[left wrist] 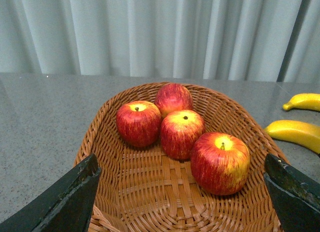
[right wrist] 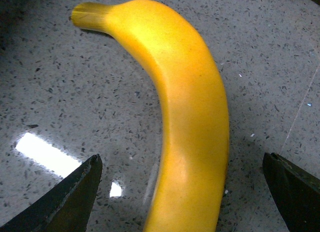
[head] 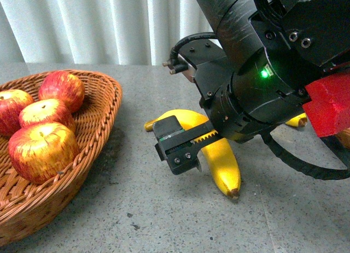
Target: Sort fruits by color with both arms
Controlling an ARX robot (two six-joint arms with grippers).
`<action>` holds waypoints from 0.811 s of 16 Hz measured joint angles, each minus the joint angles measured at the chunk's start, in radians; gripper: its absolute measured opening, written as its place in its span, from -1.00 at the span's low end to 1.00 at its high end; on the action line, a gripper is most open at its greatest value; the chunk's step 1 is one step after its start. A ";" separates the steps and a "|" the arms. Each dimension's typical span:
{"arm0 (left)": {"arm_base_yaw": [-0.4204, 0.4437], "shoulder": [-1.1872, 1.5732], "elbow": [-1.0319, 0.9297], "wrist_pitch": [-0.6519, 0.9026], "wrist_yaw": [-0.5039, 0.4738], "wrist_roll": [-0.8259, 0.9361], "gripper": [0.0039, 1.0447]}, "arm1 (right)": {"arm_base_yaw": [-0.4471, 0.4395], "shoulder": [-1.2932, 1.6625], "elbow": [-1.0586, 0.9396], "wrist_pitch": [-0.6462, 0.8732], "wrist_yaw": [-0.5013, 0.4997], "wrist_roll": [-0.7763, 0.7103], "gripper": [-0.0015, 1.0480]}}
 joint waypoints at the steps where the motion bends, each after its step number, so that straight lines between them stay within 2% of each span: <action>1: 0.000 0.000 0.000 0.000 0.000 0.000 0.88 | 0.000 0.009 0.004 -0.002 0.001 0.003 0.87; 3: 0.000 0.000 0.000 0.000 0.000 0.000 0.88 | 0.000 0.053 0.007 0.010 0.017 0.006 0.87; 5: 0.000 0.000 0.000 0.000 0.000 0.000 0.88 | 0.002 0.059 -0.006 0.034 0.010 -0.007 0.38; 9: 0.000 0.000 0.000 0.000 0.000 0.000 0.88 | 0.000 0.054 -0.008 0.038 0.007 -0.013 -0.24; 10: 0.000 0.000 0.000 0.000 0.000 0.000 0.88 | -0.002 0.050 -0.008 0.042 0.003 -0.014 -0.33; 13: 0.000 0.000 0.000 0.000 0.000 0.000 0.88 | -0.022 0.023 -0.005 0.066 -0.009 -0.013 -0.37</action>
